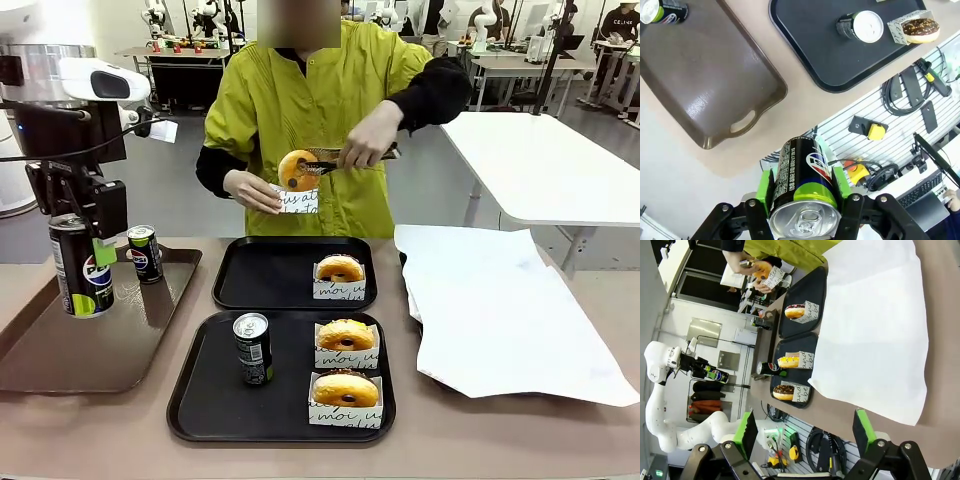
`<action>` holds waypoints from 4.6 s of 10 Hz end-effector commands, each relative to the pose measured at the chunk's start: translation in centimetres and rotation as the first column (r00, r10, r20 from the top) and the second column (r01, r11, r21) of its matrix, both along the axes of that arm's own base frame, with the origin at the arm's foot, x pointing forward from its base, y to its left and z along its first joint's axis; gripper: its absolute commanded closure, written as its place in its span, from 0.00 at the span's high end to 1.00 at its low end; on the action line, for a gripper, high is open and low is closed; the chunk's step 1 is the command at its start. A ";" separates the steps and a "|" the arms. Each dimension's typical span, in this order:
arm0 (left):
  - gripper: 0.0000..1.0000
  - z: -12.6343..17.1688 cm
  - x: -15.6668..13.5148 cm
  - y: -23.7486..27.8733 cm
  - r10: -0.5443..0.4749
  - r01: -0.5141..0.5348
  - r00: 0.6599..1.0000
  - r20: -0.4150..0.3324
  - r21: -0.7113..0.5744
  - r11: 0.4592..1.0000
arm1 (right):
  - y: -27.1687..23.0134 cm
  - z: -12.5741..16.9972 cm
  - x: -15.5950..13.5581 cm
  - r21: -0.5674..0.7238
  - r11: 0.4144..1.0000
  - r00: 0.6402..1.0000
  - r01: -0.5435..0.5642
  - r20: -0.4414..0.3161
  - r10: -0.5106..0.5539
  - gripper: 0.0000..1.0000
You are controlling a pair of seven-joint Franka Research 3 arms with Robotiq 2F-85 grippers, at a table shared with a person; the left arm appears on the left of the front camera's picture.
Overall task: Set up donuts and drinks on trays.
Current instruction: Pick up one Pepsi coke from the Handle tray and place it on the Flat Tray without a Pepsi coke.
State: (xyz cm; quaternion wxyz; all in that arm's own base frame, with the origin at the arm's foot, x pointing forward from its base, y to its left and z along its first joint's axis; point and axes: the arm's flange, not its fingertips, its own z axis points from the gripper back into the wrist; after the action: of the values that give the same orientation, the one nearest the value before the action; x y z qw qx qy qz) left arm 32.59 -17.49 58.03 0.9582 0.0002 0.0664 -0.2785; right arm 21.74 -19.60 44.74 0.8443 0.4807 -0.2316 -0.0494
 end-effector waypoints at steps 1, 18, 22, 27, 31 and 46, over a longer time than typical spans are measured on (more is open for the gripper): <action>0.58 0.2 -0.4 0.1 0.002 -0.002 1.000 0.000 -0.003 1.000 | 0.0 0.0 0.0 0.005 1.000 1.000 -0.002 0.013 0.002 1.00; 0.58 -4.2 12.2 -3.8 0.058 -0.044 0.985 0.165 -0.087 0.995 | 0.0 0.0 0.0 0.005 1.000 1.000 -0.002 0.013 0.002 1.00; 0.58 -4.5 14.8 -4.7 0.101 -0.086 0.981 0.165 -0.097 0.992 | 0.0 0.0 0.0 0.005 1.000 1.000 -0.002 0.013 0.002 1.00; 0.58 -9.1 23.9 -9.2 0.208 -0.155 0.950 0.234 -0.225 0.962 | 0.0 0.0 0.0 0.005 1.000 1.000 -0.002 0.013 0.002 1.00; 0.58 -16.7 27.0 -11.6 0.222 -0.194 0.960 0.169 -0.166 0.967 | 0.0 0.0 0.0 0.005 1.000 1.000 -0.002 0.013 0.002 1.00; 1.00 -8.5 22.7 -11.2 0.139 -0.123 0.969 0.204 -0.089 0.988 | 0.0 0.0 0.0 0.005 1.000 1.000 -0.002 0.013 0.002 1.00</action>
State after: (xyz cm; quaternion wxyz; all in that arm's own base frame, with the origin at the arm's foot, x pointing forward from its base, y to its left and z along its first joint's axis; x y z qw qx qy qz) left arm 54.80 -28.43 48.98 0.9757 -0.0062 -0.0391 -0.2157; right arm 21.74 -19.61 44.76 0.8443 0.4805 -0.2318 -0.0494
